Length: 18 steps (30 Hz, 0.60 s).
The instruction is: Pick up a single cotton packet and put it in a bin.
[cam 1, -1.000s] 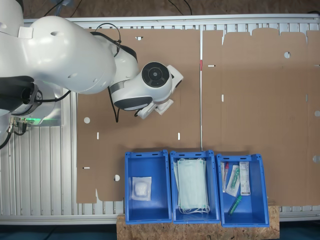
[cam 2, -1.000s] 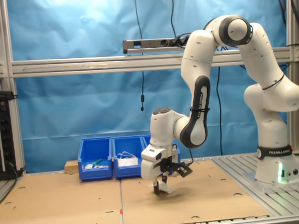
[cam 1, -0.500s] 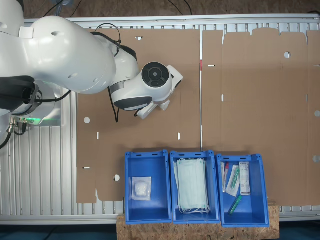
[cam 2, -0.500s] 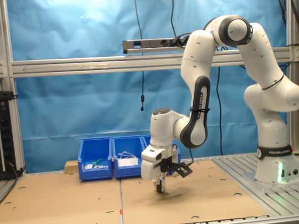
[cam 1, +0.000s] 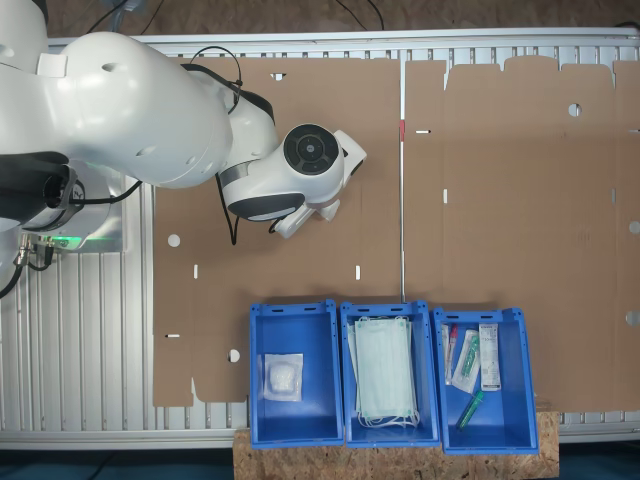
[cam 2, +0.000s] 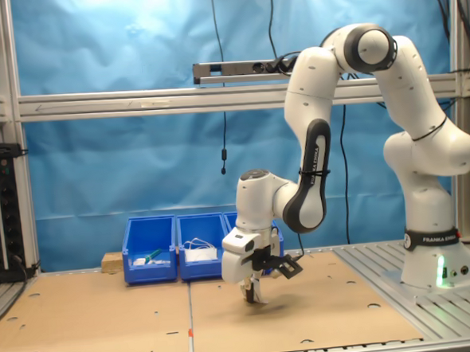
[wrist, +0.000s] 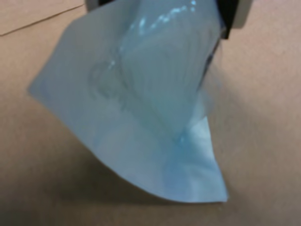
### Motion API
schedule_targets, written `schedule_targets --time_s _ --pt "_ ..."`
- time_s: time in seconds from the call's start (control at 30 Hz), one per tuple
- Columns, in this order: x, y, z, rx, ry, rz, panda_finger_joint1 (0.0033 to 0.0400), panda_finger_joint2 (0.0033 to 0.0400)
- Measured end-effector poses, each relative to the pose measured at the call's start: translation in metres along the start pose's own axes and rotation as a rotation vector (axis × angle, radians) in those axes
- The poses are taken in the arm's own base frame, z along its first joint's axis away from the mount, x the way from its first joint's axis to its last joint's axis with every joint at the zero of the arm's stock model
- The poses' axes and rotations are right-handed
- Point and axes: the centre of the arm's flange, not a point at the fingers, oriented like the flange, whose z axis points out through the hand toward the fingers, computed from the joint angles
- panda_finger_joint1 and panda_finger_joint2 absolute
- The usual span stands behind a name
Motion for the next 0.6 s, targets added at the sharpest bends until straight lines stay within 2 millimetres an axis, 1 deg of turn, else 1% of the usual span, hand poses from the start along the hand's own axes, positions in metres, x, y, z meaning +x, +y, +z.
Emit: schedule_targets --time_s 0.17,0.3,0.43,0.6 --pt "0.001 0.002 -0.007 -0.004 0.004 0.001 0.0051 0.0051" --pt "0.0 0.005 -0.022 -0.009 0.01 0.006 0.0053 0.0053" --pt "-0.002 0.011 -0.047 -0.02 0.019 0.016 0.0053 0.0053" --pt "-0.006 0.019 -0.085 -0.045 0.034 0.031 0.0053 0.0053"
